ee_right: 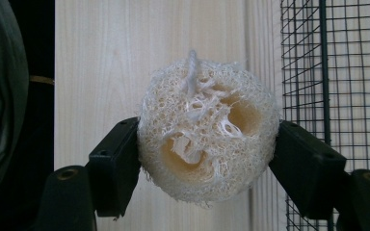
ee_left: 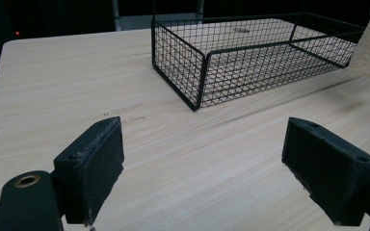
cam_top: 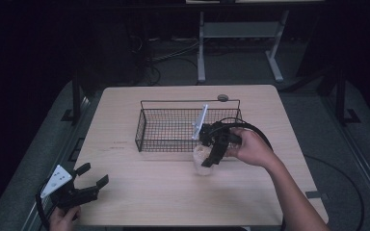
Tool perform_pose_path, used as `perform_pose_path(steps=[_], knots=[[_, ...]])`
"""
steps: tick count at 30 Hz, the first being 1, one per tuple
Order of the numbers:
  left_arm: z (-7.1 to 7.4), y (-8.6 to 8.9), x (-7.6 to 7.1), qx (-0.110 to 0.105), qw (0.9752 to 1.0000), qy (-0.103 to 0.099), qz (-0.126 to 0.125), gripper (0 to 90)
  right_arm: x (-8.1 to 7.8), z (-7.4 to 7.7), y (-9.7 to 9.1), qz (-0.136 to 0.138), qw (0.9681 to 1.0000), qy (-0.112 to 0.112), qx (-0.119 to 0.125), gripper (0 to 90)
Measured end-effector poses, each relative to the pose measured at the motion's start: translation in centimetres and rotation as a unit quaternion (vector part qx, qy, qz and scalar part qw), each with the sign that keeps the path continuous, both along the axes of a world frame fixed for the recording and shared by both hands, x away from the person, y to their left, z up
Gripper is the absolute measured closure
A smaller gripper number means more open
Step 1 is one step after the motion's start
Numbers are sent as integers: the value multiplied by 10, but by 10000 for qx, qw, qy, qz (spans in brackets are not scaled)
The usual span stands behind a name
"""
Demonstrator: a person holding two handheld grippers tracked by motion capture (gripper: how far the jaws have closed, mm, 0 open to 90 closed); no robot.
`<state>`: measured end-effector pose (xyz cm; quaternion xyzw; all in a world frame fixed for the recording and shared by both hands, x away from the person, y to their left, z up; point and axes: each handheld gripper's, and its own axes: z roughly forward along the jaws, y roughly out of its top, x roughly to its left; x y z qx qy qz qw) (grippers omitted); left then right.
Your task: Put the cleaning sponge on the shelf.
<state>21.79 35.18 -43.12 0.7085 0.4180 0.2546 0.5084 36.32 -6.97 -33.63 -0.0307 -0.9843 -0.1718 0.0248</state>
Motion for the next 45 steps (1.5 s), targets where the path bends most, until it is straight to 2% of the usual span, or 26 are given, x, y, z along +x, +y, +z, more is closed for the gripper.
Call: perform_pose_path(steps=[15, 21, 38, 42, 45], knots=[[-1, 2, 1, -20, 10000, 12, 19, 140, 11, 19, 5, 24, 10000, -89, -6, 287], [0, 1, 1, -13, 10000, 19, -1, 139, 16, 23, 2, -52, 10000, -67, -2, 288], [-2, 1, 2, 32, 10000, 47, -13, 140, 44, 44, -6, -252, 9996, -150, -22, 288], [-2, 1, 2, 44, 10000, 51, -20, 139, 49, 46, -8, -322, 9994, -123, 53, 288], [-1, 1, 2, 46, 10000, 37, -21, 140, 56, 47, -10, -396, 9991, -157, -29, 288]])
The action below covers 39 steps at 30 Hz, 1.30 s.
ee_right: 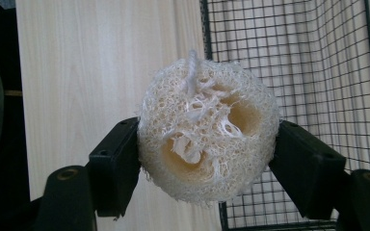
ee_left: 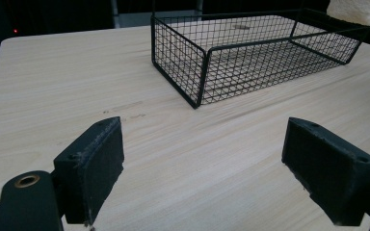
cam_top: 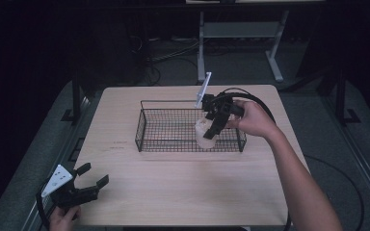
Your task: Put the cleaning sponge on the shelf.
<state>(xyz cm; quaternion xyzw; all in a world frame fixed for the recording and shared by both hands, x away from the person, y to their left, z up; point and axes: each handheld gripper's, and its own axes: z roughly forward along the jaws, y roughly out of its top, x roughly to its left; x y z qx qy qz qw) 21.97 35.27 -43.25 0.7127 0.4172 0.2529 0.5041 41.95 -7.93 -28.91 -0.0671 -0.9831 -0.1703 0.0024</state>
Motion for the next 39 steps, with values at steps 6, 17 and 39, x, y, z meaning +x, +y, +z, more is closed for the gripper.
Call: perform_pose_path(steps=[6, 17, 39], knots=[[0, 1, 0, -18, 10000, -11, 7, 139, 11, 3, -2, -135, 9999, 43, 54, 288], [0, 1, 0, -5, 10000, -17, 18, 140, 34, 0, 0, -309, 9994, 114, 77, 288], [0, 1, 0, 1, 10000, -20, -1, 140, 69, -20, -2, -752, 9970, 156, -113, 288]])
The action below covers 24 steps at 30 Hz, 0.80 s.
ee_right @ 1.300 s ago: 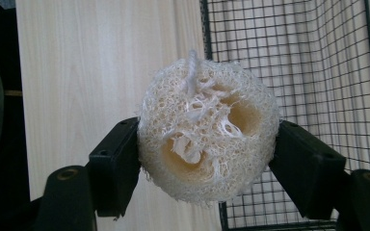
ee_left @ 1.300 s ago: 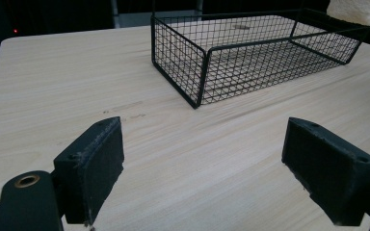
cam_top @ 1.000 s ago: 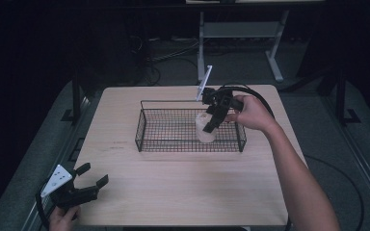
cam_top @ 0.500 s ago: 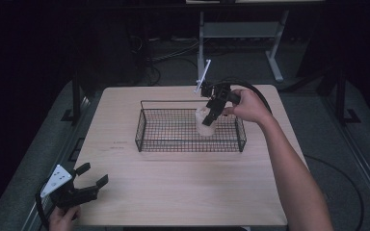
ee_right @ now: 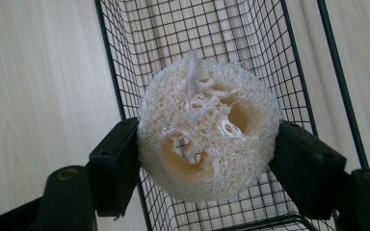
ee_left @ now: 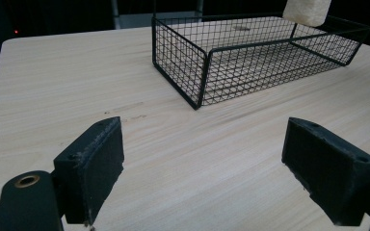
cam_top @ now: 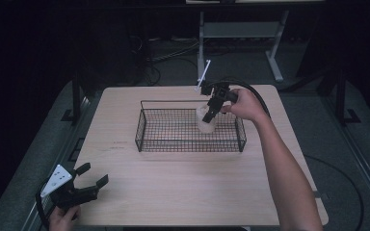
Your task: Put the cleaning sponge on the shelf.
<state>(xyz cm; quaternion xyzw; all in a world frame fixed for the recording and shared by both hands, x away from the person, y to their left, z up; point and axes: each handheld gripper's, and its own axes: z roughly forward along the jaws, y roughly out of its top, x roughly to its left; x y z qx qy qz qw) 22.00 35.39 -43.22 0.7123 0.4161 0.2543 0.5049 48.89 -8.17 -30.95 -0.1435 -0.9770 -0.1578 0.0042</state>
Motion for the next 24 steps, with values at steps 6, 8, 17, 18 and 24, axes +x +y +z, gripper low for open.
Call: perform_pose_path(steps=[6, 8, 17, 18, 24], knots=[[0, 0, 0, -14, 10000, 1, 3, 139, 5, -9, 3, -17, 10000, 24, -37, 288], [0, 0, 0, -9, 10000, -2, 6, 139, 7, -12, 4, -43, 10000, 30, -69, 288], [1, 0, 0, 4, 10000, -12, 4, 139, 11, -26, -3, -178, 9997, 163, 87, 288], [1, 0, 0, 12, 10000, -17, -1, 139, 12, -29, -3, -192, 9997, 167, 29, 287], [1, 0, -1, -6, 10000, -3, 9, 140, 14, -43, -6, -202, 9994, 269, 19, 287]])
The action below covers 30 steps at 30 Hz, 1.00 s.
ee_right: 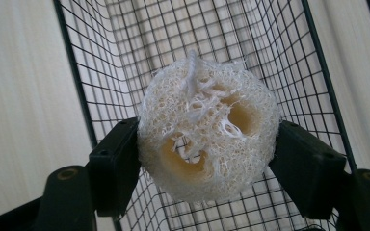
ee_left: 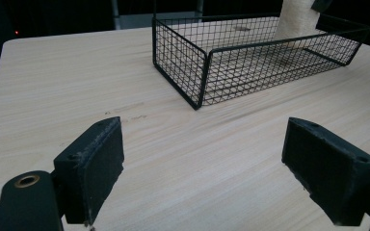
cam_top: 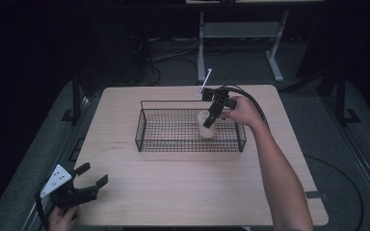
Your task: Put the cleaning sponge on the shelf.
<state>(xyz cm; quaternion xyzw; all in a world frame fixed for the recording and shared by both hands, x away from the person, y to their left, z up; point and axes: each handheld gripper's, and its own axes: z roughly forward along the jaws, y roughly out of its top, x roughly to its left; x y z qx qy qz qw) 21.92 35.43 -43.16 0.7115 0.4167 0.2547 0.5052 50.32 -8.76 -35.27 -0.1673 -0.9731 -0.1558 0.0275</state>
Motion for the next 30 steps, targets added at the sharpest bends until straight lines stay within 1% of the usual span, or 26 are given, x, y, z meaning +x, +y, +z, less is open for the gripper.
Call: perform_pose_path(steps=[2, 5, 10, 12, 15, 18, 21, 23, 30], knots=[[0, 0, 0, -26, 10000, -12, 4, 139, 0, -4, -2, -33, 10000, 39, -6, 288], [0, 0, 0, -28, 10000, -7, 8, 139, 0, -9, -2, -29, 9999, 33, -109, 288], [0, 0, 0, -3, 10000, -12, -4, 139, 0, -13, -1, -9, 9999, 66, -135, 288], [0, 0, 0, -12, 10000, -13, -7, 139, 0, -14, -1, -11, 9999, 78, -126, 288], [0, 0, 0, -32, 10000, -9, -1, 139, 0, -17, -2, -49, 9999, 134, 15, 287], [0, 0, 0, -17, 10000, -10, -6, 139, 0, -24, -5, -85, 9998, 161, -17, 287], [0, -1, 0, -23, 10000, 2, -2, 140, 0, -29, -6, -53, 9997, 202, -127, 287], [0, -1, 1, -27, 10000, 10, -1, 140, 0, -32, -6, -35, 9997, 203, -141, 287], [0, 0, 1, -42, 10000, 4, 39, 139, 1, -34, -6, -24, 9998, 202, -37, 287]])
